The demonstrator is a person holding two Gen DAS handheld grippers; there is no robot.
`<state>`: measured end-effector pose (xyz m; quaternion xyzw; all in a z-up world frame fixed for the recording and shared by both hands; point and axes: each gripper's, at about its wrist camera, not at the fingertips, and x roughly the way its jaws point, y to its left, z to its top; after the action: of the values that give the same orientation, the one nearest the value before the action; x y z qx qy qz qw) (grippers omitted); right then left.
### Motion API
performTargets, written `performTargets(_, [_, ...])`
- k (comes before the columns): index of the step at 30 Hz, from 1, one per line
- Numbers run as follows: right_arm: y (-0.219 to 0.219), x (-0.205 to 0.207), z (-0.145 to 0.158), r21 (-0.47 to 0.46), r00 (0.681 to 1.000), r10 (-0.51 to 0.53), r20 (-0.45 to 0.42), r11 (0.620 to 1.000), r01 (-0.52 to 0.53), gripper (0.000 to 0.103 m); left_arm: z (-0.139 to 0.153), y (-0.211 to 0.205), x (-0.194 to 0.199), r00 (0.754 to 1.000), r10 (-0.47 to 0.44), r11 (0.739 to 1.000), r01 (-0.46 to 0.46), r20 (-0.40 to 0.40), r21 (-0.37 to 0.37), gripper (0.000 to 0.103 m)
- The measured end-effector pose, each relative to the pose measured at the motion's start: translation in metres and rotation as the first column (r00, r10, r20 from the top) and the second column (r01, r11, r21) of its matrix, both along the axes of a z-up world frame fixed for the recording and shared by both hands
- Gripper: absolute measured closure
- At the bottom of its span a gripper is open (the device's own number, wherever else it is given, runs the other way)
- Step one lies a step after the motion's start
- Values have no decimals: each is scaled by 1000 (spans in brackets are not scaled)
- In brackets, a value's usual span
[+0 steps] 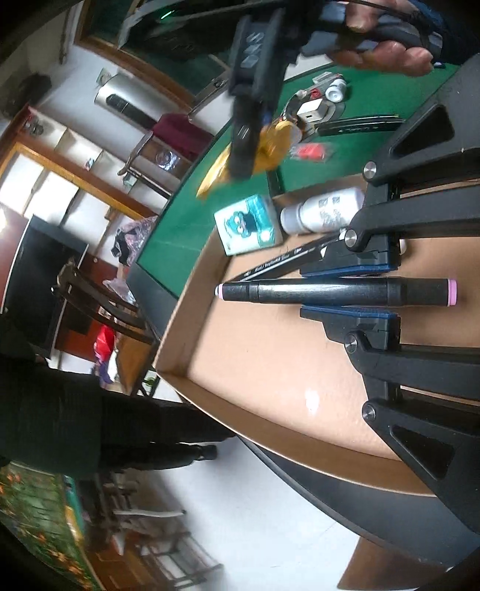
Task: Organize objects
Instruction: 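Carry the marker and cracker packet with both tools over the cardboard box, then open both tools to drop the cracker packet and marker into the box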
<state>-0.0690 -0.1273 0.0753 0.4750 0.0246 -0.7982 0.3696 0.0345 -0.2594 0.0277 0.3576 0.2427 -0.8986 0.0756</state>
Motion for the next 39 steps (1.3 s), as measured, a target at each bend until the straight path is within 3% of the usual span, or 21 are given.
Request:
performTargets(7, [-88, -21, -26, 81, 996, 77, 52, 993, -81, 60, -8, -6, -5, 999, 16, 1000, -17, 29, 26, 91])
performTargets(14, [-127, -27, -44, 125, 992, 100, 77, 986, -109, 60, -13, -20, -3, 994, 77, 995, -81, 75, 57, 91])
performTargets(18, [-136, -28, -49, 153, 993, 101, 64, 982, -109, 60, -15, -24, -4, 989, 111, 991, -117, 94, 66, 91])
performTargets(26, [-146, -35, -64, 152, 988, 93, 123, 982, -112, 60, -20, -40, -1, 975, 196, 972, -207, 104, 114, 91])
performTargets(31, [-144, -35, -63, 149, 987, 96, 126, 982, -114, 59, -16, -42, -1, 972, 216, 972, -223, 88, 78, 91])
performTargets(39, [-136, -31, -51, 132, 990, 91, 106, 986, -104, 52, -10, -35, 4, 979, 194, 977, -199, 66, 82, 90])
